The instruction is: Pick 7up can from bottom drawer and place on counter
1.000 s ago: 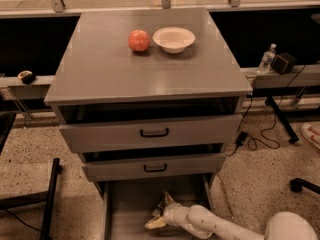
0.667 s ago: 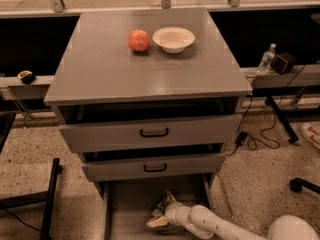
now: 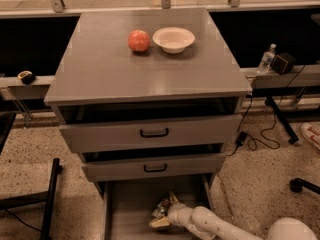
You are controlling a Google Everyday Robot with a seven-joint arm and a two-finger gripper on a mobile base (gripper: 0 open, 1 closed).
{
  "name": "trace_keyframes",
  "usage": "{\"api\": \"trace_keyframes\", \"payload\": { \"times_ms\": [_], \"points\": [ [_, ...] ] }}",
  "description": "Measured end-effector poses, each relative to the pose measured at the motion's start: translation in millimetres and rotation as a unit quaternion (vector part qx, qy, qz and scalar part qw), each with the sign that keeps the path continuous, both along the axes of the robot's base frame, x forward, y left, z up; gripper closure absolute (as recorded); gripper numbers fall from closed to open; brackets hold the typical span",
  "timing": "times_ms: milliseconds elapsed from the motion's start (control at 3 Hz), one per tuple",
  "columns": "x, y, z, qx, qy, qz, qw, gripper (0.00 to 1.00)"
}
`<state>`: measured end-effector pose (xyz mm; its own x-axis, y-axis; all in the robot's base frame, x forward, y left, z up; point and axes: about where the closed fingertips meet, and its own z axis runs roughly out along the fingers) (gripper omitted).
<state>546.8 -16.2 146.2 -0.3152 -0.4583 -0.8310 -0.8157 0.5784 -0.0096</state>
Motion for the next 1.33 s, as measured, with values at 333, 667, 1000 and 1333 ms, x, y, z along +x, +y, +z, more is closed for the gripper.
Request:
{"api": "trace_keyframes", "payload": {
  "times_ms": [333,667,1000,1333],
  "points": [
    [-2,-3,-12,-0.002,0.017,-0.006,0.9998,0.24],
    [-4,-1,-15,0.003,0.021,-0.004,0.9998,0.48],
    [-5,-3,-8,0.033,0.001,0.007,0.9994,0.71],
    [-1,-18,31,0.087,-0.054,0.016,0.9946,0.94]
  ]
}}
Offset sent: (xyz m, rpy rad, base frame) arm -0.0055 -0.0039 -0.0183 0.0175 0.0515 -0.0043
